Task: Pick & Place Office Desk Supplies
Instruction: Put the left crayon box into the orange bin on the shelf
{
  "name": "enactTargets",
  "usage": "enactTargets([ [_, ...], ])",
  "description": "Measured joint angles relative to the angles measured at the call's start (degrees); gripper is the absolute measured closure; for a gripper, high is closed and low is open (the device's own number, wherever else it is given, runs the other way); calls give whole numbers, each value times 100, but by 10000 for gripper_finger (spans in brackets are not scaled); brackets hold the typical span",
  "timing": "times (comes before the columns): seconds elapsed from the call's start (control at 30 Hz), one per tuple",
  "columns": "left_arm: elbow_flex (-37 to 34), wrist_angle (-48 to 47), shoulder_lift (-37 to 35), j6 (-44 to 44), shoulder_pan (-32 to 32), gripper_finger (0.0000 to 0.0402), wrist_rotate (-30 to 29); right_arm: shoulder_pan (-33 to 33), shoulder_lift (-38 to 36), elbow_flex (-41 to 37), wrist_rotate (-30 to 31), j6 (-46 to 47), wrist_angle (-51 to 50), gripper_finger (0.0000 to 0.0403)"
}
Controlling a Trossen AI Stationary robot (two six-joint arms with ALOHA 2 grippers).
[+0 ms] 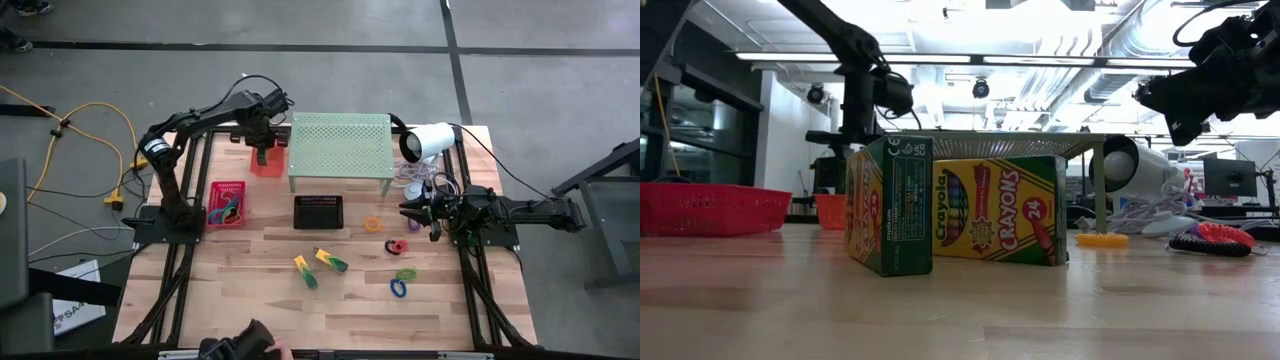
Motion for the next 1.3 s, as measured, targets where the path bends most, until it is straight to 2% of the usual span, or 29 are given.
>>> enactTargets([
  [0.4,-878,976,-493,255,250,305,251,0,0,1,0,0,0,313],
  [0.77,-934,1026,-496,708,444,305,355,0,2,2,0,0,0,313],
  [1.3,-1456,1432,-489,784,504,305,331,0,2,1,0,0,0,313],
])
